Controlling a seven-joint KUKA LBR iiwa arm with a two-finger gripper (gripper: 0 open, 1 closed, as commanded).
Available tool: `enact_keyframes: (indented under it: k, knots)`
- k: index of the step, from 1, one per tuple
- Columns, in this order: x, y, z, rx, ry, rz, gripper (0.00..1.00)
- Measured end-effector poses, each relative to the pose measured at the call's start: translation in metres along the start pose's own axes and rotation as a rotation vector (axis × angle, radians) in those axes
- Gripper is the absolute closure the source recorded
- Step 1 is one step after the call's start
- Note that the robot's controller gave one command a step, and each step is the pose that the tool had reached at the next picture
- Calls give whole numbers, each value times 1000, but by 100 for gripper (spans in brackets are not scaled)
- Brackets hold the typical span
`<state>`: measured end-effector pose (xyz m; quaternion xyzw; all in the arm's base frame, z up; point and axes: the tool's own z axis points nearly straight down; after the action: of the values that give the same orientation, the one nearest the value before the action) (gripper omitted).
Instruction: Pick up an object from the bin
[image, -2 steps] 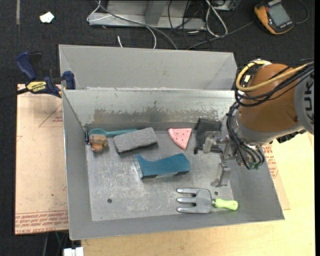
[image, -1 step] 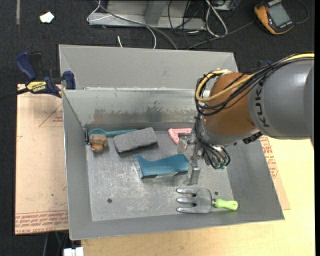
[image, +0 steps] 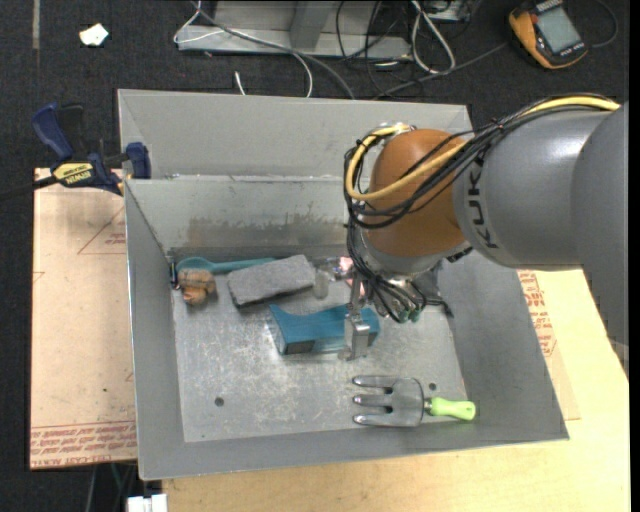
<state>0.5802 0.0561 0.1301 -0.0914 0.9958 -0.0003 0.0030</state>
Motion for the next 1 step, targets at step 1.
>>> enact_keyframes:
  k: [1]
  knots:
    - [-3,19,-8,-2,-4,30,0]
